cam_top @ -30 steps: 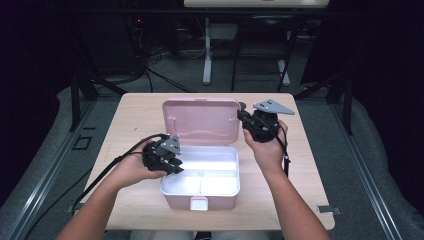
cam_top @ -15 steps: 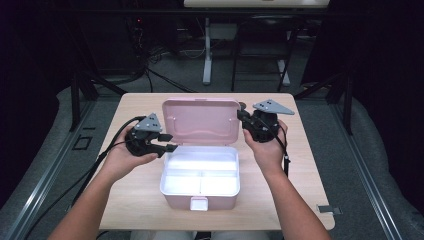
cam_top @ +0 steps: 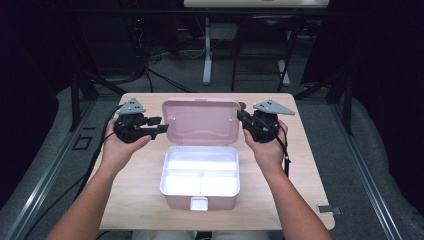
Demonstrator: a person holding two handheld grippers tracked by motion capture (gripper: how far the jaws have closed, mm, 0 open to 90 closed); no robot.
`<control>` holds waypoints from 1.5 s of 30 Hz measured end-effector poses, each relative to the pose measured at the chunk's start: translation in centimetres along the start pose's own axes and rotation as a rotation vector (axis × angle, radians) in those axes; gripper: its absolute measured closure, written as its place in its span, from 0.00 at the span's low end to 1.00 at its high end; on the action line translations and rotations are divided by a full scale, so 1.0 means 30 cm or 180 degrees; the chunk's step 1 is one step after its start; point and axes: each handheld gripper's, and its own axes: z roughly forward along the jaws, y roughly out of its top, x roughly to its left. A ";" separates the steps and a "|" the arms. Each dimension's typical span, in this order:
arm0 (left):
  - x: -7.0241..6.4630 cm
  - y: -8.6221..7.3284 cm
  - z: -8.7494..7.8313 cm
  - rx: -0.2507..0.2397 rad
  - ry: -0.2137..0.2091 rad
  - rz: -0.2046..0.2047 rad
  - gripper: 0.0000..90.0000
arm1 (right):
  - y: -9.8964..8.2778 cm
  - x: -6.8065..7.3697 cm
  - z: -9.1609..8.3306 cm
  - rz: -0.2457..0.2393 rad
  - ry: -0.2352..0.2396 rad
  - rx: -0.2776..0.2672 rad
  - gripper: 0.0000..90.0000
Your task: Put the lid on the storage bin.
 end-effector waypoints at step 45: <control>0.001 0.115 0.033 -0.0343 0.0450 0.0027 0.89 | -0.023 0.005 -0.034 -0.0041 0.0051 -0.0016 0.96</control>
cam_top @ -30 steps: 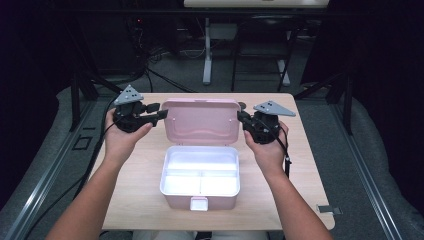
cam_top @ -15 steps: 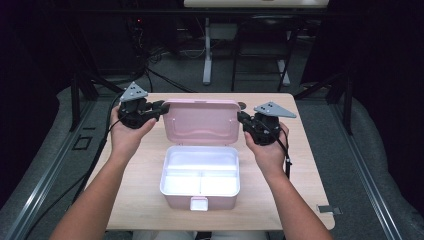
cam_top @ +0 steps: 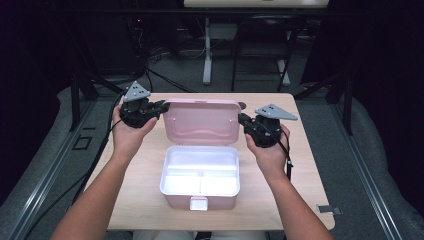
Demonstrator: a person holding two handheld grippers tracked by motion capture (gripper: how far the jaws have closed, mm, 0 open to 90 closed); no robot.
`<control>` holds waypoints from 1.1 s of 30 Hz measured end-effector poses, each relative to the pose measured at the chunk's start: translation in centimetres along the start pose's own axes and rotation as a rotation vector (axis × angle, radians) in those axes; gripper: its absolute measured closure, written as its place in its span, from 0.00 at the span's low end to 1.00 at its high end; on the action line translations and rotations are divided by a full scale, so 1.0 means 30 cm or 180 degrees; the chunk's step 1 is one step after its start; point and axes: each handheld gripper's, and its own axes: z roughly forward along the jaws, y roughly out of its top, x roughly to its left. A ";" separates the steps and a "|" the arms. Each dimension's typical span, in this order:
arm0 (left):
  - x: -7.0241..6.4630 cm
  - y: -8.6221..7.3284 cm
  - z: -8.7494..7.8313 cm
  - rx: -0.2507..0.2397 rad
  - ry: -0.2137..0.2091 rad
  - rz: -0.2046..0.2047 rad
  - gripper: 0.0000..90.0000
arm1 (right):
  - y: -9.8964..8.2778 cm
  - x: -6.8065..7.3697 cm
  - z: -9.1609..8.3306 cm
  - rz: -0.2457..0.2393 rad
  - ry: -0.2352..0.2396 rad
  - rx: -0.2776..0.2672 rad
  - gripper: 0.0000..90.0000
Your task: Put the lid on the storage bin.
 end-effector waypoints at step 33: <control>-0.042 -0.009 -0.046 -0.0019 0.0059 0.0227 0.88 | 0.057 0.017 -0.034 -0.0058 0.0087 -0.0129 0.86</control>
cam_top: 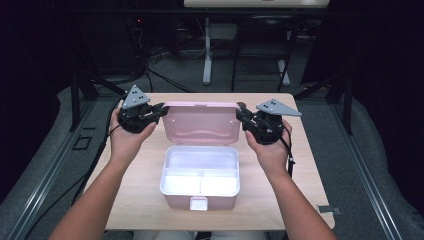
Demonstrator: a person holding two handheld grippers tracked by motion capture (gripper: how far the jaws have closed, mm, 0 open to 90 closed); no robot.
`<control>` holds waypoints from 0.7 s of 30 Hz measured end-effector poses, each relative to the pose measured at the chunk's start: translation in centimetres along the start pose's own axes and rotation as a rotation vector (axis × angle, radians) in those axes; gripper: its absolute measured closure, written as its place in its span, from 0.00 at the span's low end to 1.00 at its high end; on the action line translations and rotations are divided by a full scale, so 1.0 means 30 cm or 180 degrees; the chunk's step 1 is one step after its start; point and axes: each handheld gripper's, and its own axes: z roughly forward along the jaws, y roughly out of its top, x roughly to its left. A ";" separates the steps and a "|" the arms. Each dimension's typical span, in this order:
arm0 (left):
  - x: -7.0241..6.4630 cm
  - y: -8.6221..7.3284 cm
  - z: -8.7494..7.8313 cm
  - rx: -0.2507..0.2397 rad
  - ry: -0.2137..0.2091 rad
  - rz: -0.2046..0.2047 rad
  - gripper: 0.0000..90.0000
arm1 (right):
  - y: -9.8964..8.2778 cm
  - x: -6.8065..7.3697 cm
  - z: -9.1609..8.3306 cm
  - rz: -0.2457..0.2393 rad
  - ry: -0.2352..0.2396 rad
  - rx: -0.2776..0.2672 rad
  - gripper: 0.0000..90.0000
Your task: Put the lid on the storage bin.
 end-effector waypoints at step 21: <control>-0.039 -0.025 -0.071 -0.0034 -0.0115 0.0054 0.84 | -0.016 0.033 -0.064 -0.0067 0.0166 0.0007 0.78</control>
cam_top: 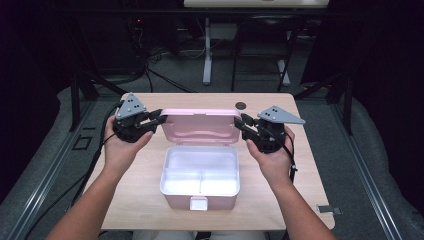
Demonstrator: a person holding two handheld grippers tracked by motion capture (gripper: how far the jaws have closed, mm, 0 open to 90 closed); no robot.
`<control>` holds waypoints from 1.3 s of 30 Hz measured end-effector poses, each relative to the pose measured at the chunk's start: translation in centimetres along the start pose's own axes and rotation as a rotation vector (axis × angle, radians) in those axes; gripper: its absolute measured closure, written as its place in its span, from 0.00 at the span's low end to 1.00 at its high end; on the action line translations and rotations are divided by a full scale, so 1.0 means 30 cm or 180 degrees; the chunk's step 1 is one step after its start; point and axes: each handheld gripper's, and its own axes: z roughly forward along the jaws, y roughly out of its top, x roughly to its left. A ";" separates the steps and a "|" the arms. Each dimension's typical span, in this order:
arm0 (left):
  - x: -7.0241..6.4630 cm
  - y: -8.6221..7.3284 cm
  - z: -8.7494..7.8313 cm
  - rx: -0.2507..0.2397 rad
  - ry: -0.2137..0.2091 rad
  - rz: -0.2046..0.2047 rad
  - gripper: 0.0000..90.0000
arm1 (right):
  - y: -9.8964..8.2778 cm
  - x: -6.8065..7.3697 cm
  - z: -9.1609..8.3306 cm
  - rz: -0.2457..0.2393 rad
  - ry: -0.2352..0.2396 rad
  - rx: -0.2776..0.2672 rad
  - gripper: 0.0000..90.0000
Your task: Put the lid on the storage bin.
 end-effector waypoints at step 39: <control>-0.116 -0.163 -0.162 0.0151 -0.0360 0.0049 0.70 | -0.166 0.093 -0.177 -0.0429 0.0288 0.0073 0.71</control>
